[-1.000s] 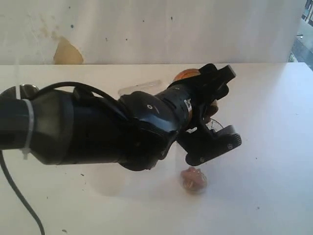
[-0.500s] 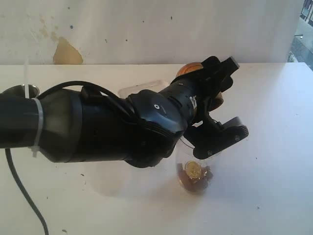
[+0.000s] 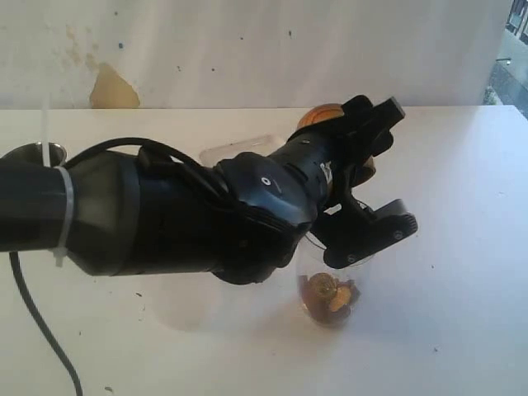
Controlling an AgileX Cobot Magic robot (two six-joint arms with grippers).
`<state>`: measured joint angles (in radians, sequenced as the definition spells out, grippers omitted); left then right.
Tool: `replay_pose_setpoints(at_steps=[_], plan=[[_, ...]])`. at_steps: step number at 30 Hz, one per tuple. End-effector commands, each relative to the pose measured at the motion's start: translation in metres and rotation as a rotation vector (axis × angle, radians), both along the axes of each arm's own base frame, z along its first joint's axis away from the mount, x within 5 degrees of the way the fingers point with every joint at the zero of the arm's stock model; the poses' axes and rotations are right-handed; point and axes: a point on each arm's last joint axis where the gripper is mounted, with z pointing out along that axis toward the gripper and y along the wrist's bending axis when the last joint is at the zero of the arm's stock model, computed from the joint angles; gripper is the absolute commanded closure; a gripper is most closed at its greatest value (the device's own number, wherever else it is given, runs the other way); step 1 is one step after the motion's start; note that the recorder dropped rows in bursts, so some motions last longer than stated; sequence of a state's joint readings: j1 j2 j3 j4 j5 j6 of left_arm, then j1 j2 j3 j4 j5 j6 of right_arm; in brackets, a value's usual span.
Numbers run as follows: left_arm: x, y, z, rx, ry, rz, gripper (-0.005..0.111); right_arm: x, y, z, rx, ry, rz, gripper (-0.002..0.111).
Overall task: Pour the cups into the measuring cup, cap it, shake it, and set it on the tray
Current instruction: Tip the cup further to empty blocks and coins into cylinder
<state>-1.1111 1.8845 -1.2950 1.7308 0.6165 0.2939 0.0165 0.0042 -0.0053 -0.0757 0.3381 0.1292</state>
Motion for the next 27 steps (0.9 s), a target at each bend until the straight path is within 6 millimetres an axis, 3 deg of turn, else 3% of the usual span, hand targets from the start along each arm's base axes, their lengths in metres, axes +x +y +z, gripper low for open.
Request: replay_pose_setpoints(at_steps=[1, 17, 27], plan=[[-0.01, -0.005, 0.009, -0.013, -0.036, -0.009, 0.107, 0.0, 0.0, -0.001, 0.002, 0.0, -0.006, 0.108], [-0.027, -0.013, 0.015, 0.0, -0.058, -0.052, 0.107, 0.0, 0.0, -0.001, 0.002, 0.0, -0.006, 0.108], [-0.038, -0.011, 0.012, 0.018, -0.064, 0.012, 0.107, 0.0, 0.0, -0.001, 0.002, 0.0, -0.006, 0.108]])
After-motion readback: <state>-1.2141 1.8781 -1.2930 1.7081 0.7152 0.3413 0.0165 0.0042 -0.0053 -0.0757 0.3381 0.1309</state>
